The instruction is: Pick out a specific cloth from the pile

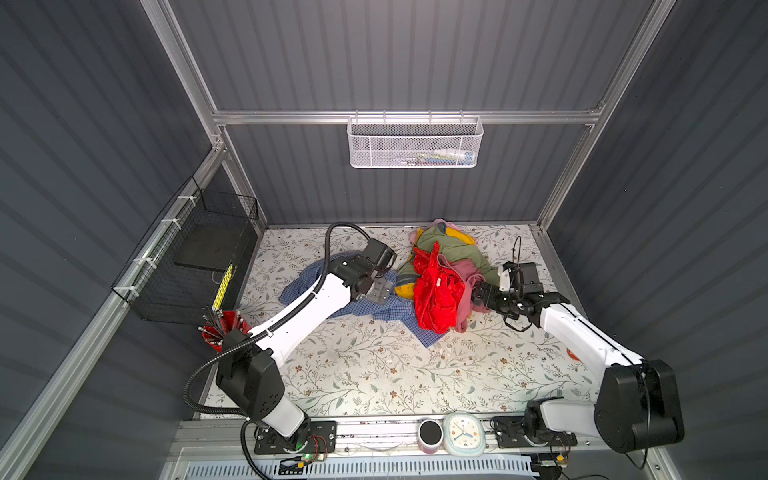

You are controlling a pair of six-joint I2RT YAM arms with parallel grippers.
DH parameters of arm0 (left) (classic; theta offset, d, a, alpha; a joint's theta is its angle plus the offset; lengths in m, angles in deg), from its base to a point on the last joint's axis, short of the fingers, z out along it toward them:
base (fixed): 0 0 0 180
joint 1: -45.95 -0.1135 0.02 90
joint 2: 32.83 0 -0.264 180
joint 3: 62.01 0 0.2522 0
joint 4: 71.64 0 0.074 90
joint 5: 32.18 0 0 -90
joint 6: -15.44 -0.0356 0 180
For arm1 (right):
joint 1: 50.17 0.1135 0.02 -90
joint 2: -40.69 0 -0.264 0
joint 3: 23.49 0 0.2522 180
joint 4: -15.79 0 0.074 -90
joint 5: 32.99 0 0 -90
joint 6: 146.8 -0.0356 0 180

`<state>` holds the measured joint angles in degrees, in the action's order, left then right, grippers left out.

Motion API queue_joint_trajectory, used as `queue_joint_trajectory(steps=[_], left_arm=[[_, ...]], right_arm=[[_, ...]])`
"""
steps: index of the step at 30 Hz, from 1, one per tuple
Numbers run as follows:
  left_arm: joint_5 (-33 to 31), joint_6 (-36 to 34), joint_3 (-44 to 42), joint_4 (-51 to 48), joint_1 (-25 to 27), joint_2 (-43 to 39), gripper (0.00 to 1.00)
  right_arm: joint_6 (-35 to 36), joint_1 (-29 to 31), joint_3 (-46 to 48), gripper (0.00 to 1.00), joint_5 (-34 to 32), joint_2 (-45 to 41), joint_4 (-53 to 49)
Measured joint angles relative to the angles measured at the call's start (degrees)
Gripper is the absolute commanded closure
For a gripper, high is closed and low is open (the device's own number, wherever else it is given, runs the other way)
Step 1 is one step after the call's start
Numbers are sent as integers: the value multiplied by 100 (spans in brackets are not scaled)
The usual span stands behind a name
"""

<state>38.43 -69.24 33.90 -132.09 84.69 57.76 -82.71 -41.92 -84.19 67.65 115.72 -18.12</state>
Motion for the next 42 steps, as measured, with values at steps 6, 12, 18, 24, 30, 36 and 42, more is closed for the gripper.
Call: queue_joint_trajectory(steps=[6, 12, 18, 24, 30, 36, 42], left_arm=[[1110, -490, 22, 511, 136, 518, 0], [1602, -732, 151, 568, 282, 1550, 1], [1753, -706, 170, 741, 323, 2050, 6], [1624, -490, 149, 1093, 323, 2142, 60], [1375, -369, -74, 1333, 286, 1657, 94], [1174, -363, 87, 1193, 122, 741, 100], [946, -363, 393, 918, -157, 74, 100]], right_arm=[[33, 0, -4, 1, -59, -37, -83], [46, 0, -50, 1, -101, -44, -111], [48, 0, -103, 1, -170, -66, -208], [57, -2, -103, 1, -254, -184, -271], [114, -39, -107, 1, -402, -442, -413], [190, -157, -109, 1, -485, -686, -474], [201, -173, -109, 1, -485, -688, -503]])
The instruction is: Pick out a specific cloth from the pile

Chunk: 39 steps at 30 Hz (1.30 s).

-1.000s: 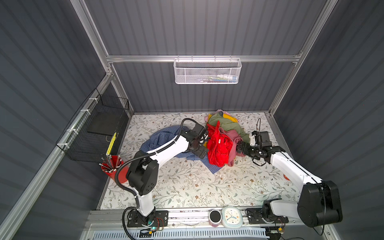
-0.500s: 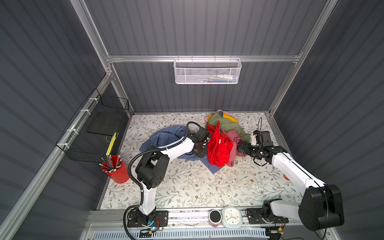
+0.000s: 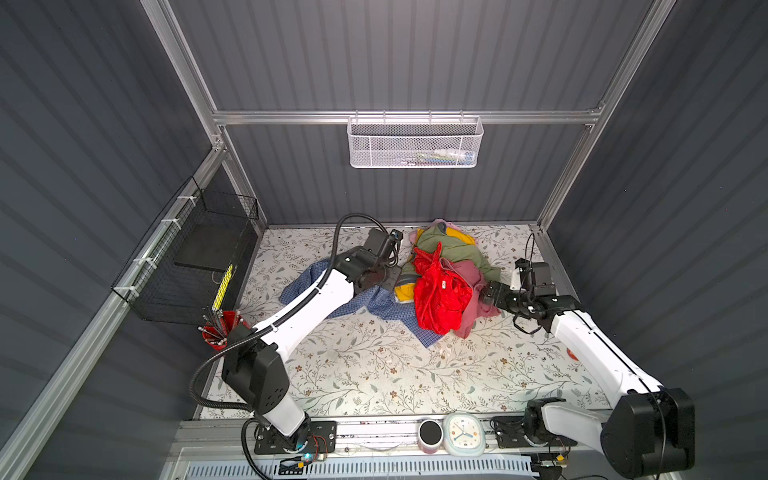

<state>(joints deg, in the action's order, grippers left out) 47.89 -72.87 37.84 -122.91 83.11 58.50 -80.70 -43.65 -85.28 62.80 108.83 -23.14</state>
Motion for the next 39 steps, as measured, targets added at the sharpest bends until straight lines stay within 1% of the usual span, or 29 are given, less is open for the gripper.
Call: queue_joint_trajectory(steps=[2, 7, 10, 13, 15, 17, 20, 23, 25, 28, 30, 34, 39], left_arm=[[-131, 2, 181, -203, -153, -138, 100], [-568, -149, 859, -590, -793, -457, 100], [-804, -339, 1665, -828, -1123, -479, 100], [-905, -529, 2643, -1027, -1296, -369, 100], [-931, -623, 3075, -1075, -1346, -293, 100], [-931, -671, 3241, -1097, -1379, -236, 100], [-848, -669, 3049, -1115, -1449, -175, 100], [-697, -645, 2450, -1093, -1510, -184, 100], [-592, -590, 2041, -1097, -1541, -184, 100], [-481, -494, 1565, -1095, -1593, -219, 100], [-409, -444, 1318, -1088, -1668, -304, 100], [-195, -341, 922, -1003, -2061, -625, 100], [0, -254, 787, -852, -2452, -861, 100]], right_arm=[[13, 0, 0, 1, 0, -7, -9], [50, 0, -37, 1, -39, -50, -46], [85, 0, -146, 1, -122, -138, -120], [227, 59, -354, 1, -275, -269, -269], [411, 264, -627, 1, -503, -289, -422], [673, 708, -1003, 2, -772, -284, -573], [1097, 1558, -1611, 7, -949, -184, -710], [1449, 2444, -2245, 11, -968, 291, -822], [1698, 2977, -2702, 14, -970, 901, -981], [2059, 3563, -3244, 20, -986, 2006, -1287], [2253, 3805, -3375, 22, -979, 2608, -1436], [2579, 4035, -3488, 24, -922, 3473, -1867], [2881, 4170, -4162, 21, -946, 4336, -2210]])
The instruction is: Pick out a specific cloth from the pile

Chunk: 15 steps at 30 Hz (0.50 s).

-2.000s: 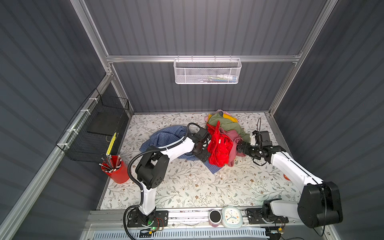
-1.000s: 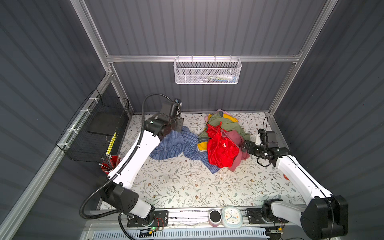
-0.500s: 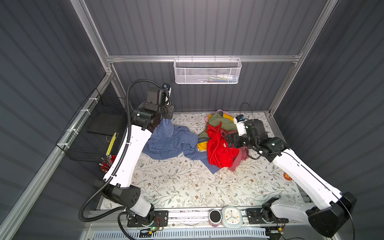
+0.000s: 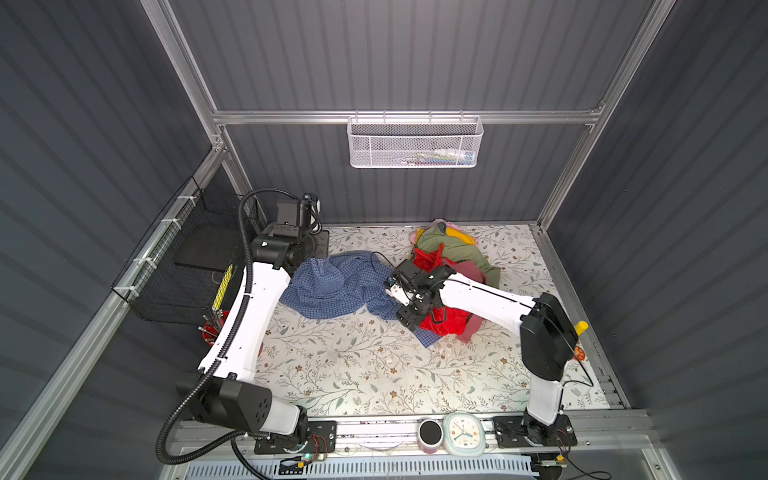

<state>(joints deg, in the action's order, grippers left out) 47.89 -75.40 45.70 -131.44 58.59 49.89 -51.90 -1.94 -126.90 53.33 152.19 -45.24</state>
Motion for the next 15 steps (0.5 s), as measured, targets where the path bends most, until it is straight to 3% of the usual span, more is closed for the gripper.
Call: queue_joint_trajectory(steps=[6, 10, 15], left_arm=[[330, 4, -321, 199, -162, -13, 100], [485, 33, -533, 282, -227, -13, 100], [601, 70, -772, 452, -310, -74, 100]], right_arm=[[184, 136, -601, 22, -306, 754, -90], [319, 170, -986, 29, -428, 1209, -188], [463, 181, -1191, 60, -549, 1729, -319]])
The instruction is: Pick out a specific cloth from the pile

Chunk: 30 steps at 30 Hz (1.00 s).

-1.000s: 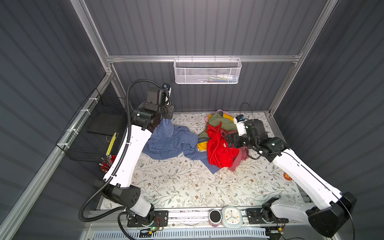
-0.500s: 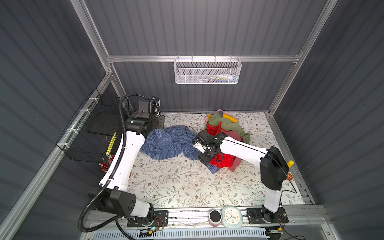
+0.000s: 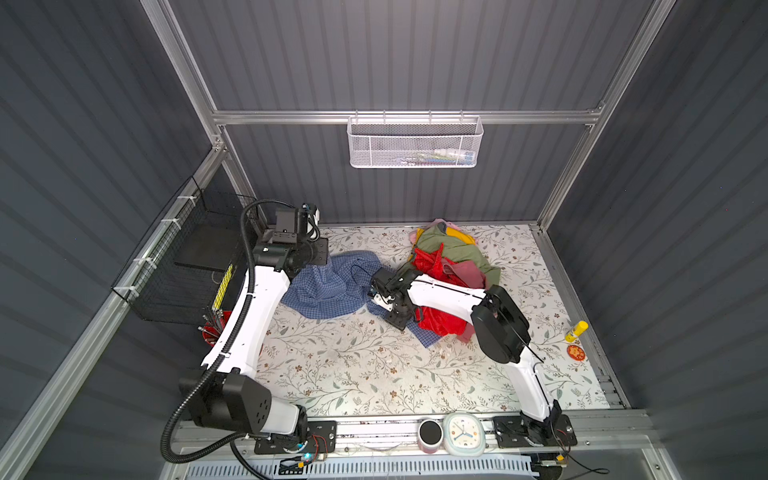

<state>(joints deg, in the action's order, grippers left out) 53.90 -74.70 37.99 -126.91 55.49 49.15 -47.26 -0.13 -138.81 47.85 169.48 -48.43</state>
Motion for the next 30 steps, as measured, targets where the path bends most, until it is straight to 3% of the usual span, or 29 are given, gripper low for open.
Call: queue_joint_trajectory(steps=[5, 6, 13, 19, 24, 30], left_arm=[[59, 2, -103, 101, -175, -57, 100], [61, 0, -131, 125, -221, -61, 100], [254, -26, -361, 225, -435, -63, 100], [551, -28, -643, 409, -435, -122, 100], [713, -15, -988, 485, -435, -267, 100], [852, 116, -1147, 603, -433, -474, 100]], right_arm=[[-44, -2, -251, 99, 17, 138, -118], [-101, 0, -308, 100, 87, 146, -173], [-907, -13, -686, 100, 1268, -505, -299], [-2245, -260, -1504, 100, 2855, -1073, -7], [-3663, -605, -1696, 100, 4037, -1150, 929], [-5152, -678, -1878, 100, 4712, -824, 2295]])
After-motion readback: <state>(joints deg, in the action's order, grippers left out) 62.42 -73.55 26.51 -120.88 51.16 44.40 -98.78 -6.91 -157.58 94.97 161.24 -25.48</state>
